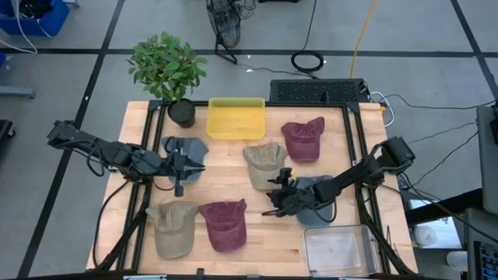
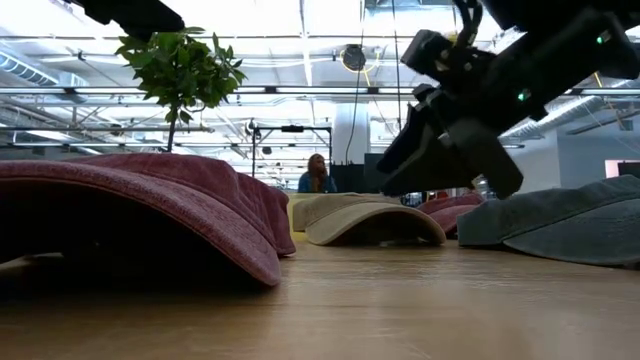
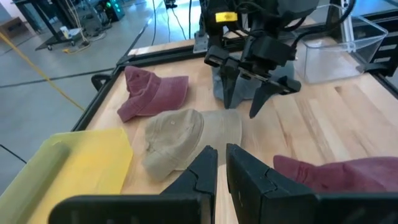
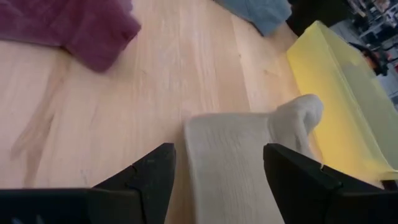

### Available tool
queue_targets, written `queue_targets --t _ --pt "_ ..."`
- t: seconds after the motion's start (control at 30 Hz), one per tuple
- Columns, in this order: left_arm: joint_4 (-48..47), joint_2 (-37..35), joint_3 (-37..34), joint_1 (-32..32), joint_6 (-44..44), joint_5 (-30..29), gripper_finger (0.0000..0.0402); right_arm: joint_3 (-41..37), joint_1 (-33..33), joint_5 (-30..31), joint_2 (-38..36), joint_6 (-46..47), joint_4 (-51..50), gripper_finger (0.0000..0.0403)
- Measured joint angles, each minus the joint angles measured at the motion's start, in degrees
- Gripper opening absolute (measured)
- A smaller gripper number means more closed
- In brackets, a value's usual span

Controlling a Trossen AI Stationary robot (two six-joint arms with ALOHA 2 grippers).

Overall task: Pick & Place hat
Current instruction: Put the top brown cap into the transparent bin

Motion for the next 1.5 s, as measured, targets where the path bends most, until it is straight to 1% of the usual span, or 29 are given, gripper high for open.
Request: queue_targets --t 0.17,0.37,0.53,0.8,0.87,0.97,1.1,1.2,1.5 --pt "-0.4 0.0 0.0 0.0 0.0 0.0 0.0042 1.0 0.1 -0.2 0.8 -0.5 0.0 0.0227" --pt "-0.8 0.0 0.0 0.0 -0.2 0.0 0.0042 1.0 0.0 -2.5 1.2 0.9 -3.1 0.0222" --pt "-0.8 0.0 0.0 0.0 -0.3 0.0 0.0042 1.0 -0.4 -2.6 2.3 2.2 -3.3 0.0221" --pt "-0.8 0.0 0.0 0.0 0.0 0.0 0.0042 0.9 -0.7 4.7 3.7 1.8 -4.6 0.0221" --pt "-1.0 0.0 0.0 0.0 0.0 0.0 0.0042 0.9 -0.7 5.9 3.7 1.9 -5.2 0.0221" --pt "-1.4 0.0 0.0 0.0 -0.2 0.0 0.0042 0.9 -0.7 6.3 3.7 1.6 -5.6 0.0215" --pt "-1.4 0.0 0.0 0.0 -0.3 0.0 0.0042 0.9 -0.7 6.4 3.7 1.5 -5.6 0.0202" --pt "-1.4 0.0 0.0 0.0 -0.3 0.0 0.0042 0.9 -0.7 8.7 3.7 1.4 -5.5 0.0187" --pt "-1.4 0.0 0.0 0.0 -0.3 0.0 0.0042 0.9 -0.7 9.3 3.7 1.4 -5.5 0.0124"
